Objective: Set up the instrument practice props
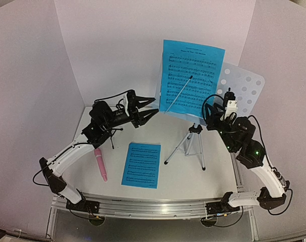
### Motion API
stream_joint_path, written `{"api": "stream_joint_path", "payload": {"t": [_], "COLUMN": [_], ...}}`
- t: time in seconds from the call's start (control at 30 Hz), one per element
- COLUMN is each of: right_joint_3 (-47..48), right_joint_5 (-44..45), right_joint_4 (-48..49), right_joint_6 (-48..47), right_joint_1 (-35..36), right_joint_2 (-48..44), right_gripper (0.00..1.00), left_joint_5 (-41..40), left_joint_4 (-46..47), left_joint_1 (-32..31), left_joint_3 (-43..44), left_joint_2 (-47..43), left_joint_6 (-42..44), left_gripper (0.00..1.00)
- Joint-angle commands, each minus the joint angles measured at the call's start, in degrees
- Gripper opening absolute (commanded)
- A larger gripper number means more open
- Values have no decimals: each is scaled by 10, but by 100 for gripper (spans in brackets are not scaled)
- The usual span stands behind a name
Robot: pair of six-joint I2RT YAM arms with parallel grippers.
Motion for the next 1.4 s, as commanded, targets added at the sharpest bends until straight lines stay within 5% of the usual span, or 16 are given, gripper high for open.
{"api": "stream_joint_path", "payload": {"t": [0.0, 0.27, 0.8, 1.37], "right_joint_3": [-22, -56, -64, -70], "right_joint_5": [20, 51, 24, 7], "right_joint_4": [-21, -26, -27, -29], "right_joint_6": [55, 75, 105, 109], "right_joint_1": [-2, -2, -2, -2], "right_joint_2": [-14, -22, -6, -14], "right_gripper": [40, 37, 0, 0], "left_joint_5": [-35, -36, -26, -21], "left_joint_4": [-8, 1, 17, 16], "left_joint_1": [22, 35, 39, 42], "left_joint_3": [-16, -39, -45, -52], "left_joint_2": [-28, -32, -29, -34], "left_joint_6": [-12, -20, -20, -21], "left_gripper": [52, 54, 54, 55]}}
